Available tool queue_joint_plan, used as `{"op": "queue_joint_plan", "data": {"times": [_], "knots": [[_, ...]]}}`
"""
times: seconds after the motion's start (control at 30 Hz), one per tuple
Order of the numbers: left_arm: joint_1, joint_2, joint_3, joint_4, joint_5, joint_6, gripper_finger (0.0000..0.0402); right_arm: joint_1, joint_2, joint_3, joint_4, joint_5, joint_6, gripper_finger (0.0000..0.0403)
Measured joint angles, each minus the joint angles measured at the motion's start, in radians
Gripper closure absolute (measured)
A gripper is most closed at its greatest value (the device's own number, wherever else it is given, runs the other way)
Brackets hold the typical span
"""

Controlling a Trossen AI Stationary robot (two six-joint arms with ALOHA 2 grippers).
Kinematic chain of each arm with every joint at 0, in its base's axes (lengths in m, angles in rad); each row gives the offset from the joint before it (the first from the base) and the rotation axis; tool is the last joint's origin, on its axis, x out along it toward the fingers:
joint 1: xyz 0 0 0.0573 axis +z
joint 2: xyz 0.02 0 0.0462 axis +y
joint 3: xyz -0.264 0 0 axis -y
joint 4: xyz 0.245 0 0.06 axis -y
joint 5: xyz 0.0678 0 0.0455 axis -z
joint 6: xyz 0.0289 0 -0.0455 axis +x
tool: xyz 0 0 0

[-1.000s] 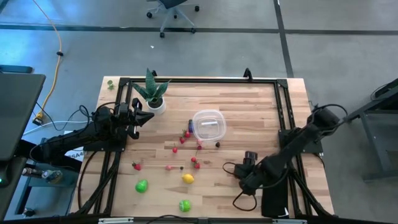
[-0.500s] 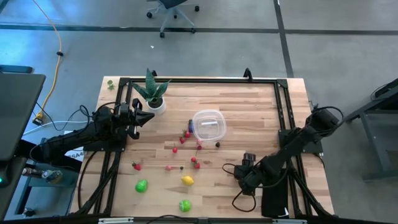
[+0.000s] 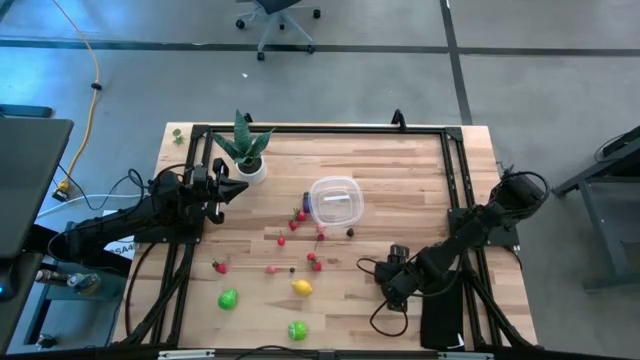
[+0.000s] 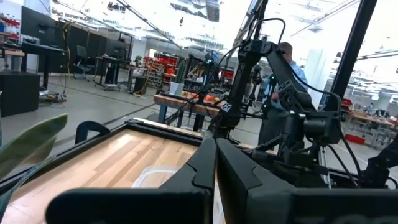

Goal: Pick and placing Produce into tupperware
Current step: Put the kiwi into the transparent bin

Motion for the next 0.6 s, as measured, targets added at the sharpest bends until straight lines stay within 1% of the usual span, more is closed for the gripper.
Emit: {"op": "queue_joint_plan", "data": {"times": [0.27,0.4,0.6], "knots": [[0.0,0.0,0.0,0.0,0.0,0.0,0.0399,-0.001,0.0,0.0,0.003,-0.011,0.014,0.0169],[0.0,0.0,0.0,0.0,0.0,0.0,0.0399,-0.001,-0.001,0.001,0.005,-0.006,0.015,0.0172],[0.0,0.0,0.0,0.0,0.0,0.0,0.0399,-0.008,-0.003,0.042,-0.003,0.057,-0.006,0.0172]]}}
